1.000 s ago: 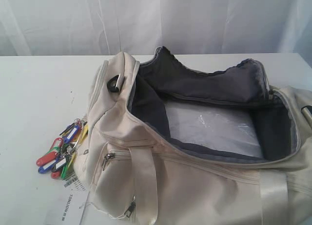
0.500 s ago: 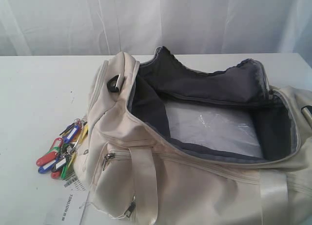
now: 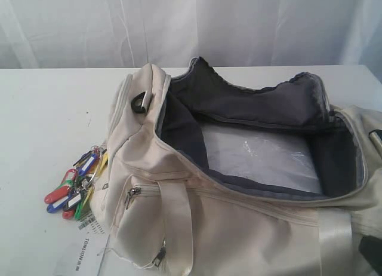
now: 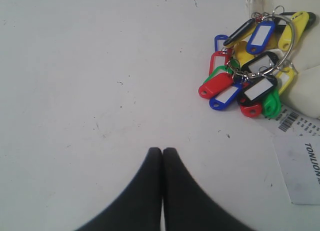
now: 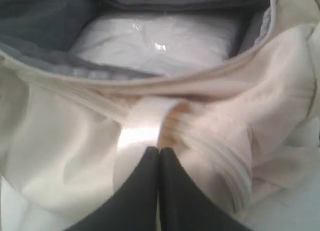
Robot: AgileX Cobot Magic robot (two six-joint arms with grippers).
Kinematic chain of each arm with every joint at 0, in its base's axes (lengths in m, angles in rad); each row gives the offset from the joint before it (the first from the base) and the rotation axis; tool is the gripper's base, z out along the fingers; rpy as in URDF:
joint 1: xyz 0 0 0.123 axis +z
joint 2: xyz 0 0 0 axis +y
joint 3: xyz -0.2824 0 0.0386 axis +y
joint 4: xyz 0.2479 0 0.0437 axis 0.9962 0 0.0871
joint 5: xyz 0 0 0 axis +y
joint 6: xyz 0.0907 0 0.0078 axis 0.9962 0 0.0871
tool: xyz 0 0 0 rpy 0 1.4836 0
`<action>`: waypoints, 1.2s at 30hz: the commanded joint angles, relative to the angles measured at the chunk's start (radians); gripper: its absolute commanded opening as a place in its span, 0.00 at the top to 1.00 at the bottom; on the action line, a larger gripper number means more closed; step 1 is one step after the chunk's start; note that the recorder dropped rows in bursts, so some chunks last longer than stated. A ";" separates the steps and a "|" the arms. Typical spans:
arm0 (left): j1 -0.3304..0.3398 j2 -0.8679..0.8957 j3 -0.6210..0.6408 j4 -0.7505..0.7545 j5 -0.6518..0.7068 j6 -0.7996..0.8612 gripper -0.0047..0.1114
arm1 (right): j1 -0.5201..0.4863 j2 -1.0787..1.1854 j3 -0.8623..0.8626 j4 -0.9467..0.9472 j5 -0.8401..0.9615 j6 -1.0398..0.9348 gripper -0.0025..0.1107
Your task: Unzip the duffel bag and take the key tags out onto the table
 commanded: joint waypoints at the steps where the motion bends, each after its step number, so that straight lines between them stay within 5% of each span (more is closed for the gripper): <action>1: -0.008 -0.005 0.003 -0.010 0.021 -0.006 0.96 | -0.004 -0.005 0.005 0.005 -0.151 0.000 0.98; 27: -0.008 -0.005 0.003 -0.010 0.021 -0.006 0.96 | -0.009 -0.005 0.005 0.049 -0.141 0.000 0.98; 36: -0.008 -0.005 0.003 -0.010 0.021 -0.006 0.96 | -0.283 -0.005 0.005 0.049 -0.141 0.000 0.98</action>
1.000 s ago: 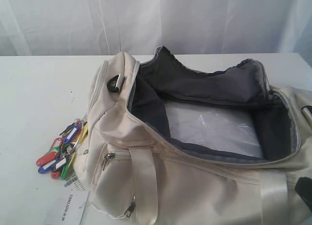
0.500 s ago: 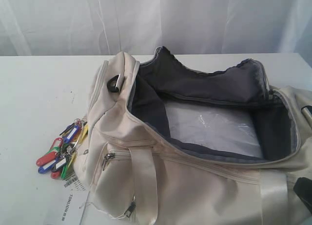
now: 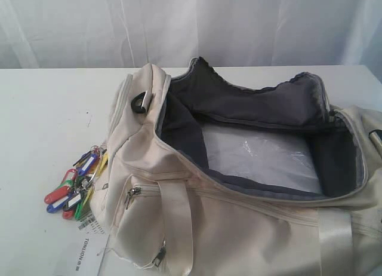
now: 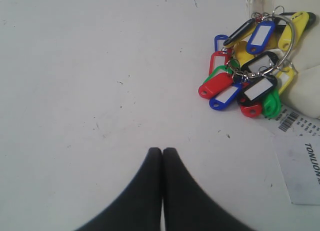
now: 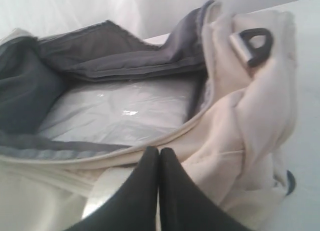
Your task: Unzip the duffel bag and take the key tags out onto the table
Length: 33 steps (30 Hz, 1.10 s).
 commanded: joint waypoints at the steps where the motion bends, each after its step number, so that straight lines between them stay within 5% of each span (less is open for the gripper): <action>1: -0.008 -0.005 0.003 -0.010 0.021 -0.006 0.96 | -0.111 -0.005 0.003 0.005 -0.012 0.000 0.98; 27: -0.008 -0.005 0.003 -0.010 0.021 -0.006 0.96 | -0.123 -0.005 0.003 0.007 0.028 0.000 0.98; 33: -0.008 -0.005 0.003 -0.010 0.021 -0.006 0.96 | -0.123 -0.005 0.003 0.009 0.026 -0.195 0.98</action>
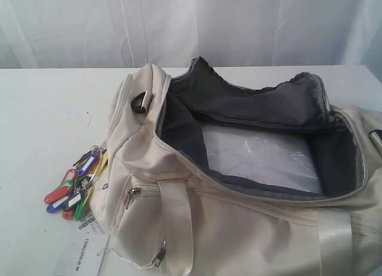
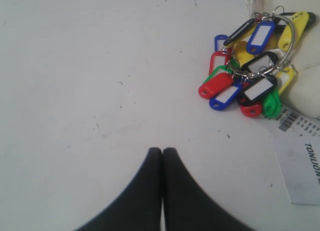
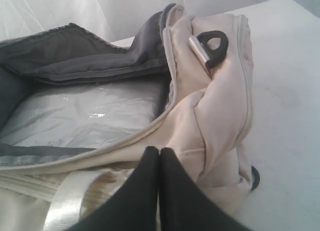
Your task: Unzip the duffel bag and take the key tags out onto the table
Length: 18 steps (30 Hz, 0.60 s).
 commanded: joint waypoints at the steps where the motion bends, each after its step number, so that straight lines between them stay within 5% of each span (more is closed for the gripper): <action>1: -0.008 -0.005 0.003 -0.010 0.021 -0.006 0.96 | -0.005 -0.005 0.003 0.000 -0.002 -0.172 0.98; 18: -0.008 -0.005 0.003 -0.010 0.021 -0.006 0.96 | -0.005 -0.005 0.003 0.000 -0.002 -0.193 0.98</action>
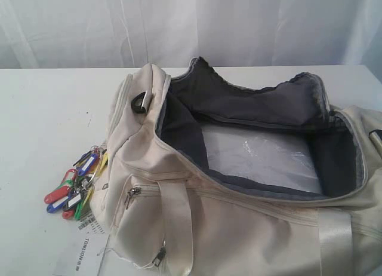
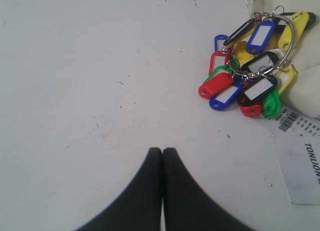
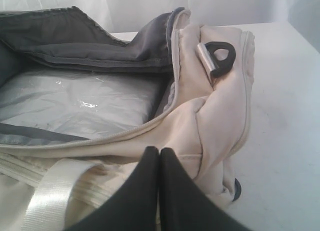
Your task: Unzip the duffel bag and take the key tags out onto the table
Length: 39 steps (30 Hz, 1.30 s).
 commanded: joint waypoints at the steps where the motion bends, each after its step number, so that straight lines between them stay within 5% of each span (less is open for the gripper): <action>1: -0.008 -0.005 0.003 -0.010 0.021 -0.006 0.96 | -0.005 -0.005 0.003 -0.004 -0.002 -0.012 0.98; 39: -0.035 -0.005 0.003 -0.010 0.020 -0.006 0.96 | -0.069 -0.005 0.003 -0.008 0.005 -0.012 0.98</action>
